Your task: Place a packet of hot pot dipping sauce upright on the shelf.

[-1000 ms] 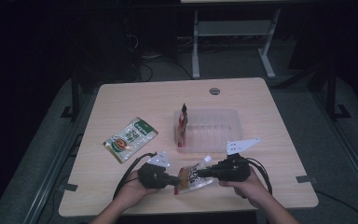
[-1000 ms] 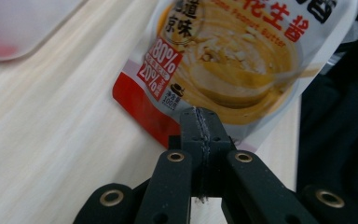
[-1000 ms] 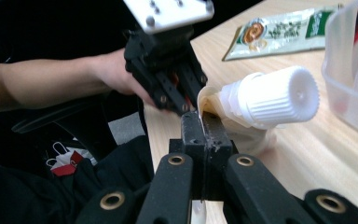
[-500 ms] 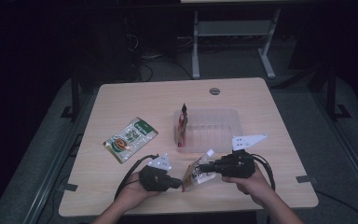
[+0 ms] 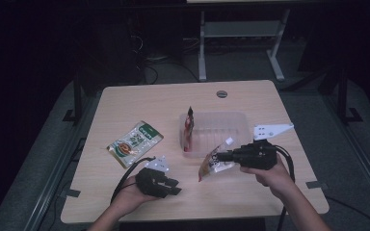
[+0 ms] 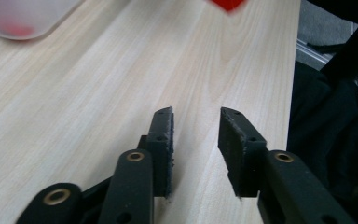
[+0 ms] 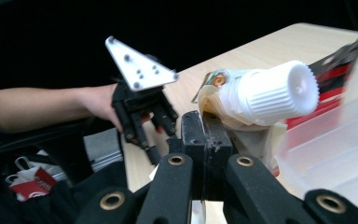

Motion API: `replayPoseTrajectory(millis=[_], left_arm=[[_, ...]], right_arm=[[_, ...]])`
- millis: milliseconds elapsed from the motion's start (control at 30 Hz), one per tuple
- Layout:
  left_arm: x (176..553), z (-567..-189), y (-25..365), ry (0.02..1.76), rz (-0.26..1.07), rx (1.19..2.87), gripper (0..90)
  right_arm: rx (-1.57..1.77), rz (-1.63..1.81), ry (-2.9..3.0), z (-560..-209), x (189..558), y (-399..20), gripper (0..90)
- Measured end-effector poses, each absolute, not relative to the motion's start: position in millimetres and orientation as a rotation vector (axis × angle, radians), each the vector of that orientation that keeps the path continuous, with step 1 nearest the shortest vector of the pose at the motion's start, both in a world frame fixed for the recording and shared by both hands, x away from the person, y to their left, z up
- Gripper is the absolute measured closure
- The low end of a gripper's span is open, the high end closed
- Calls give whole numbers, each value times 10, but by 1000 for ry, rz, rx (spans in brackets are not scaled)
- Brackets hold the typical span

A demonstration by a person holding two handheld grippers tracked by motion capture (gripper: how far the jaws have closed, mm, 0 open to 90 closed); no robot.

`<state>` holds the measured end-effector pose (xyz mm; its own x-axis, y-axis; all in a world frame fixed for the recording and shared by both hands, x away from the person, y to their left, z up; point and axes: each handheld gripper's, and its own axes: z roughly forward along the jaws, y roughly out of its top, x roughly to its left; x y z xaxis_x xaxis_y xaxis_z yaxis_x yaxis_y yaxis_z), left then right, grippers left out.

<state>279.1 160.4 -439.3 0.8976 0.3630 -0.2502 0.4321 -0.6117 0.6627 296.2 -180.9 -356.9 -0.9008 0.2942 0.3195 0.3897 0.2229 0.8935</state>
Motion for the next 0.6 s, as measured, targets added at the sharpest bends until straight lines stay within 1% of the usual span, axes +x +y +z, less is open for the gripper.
replayPoseTrajectory(millis=[367, 600], left_arm=[[2825, -4397, 1651, 608, -107, 2266, 459], [2838, -4410, 1669, 622, -109, 2265, 434]], right_arm=[[-737, -1861, -2424, -3317, 3251, -2006, 898], [-779, -1866, -2469, -3219, 3448, -2110, 898]])
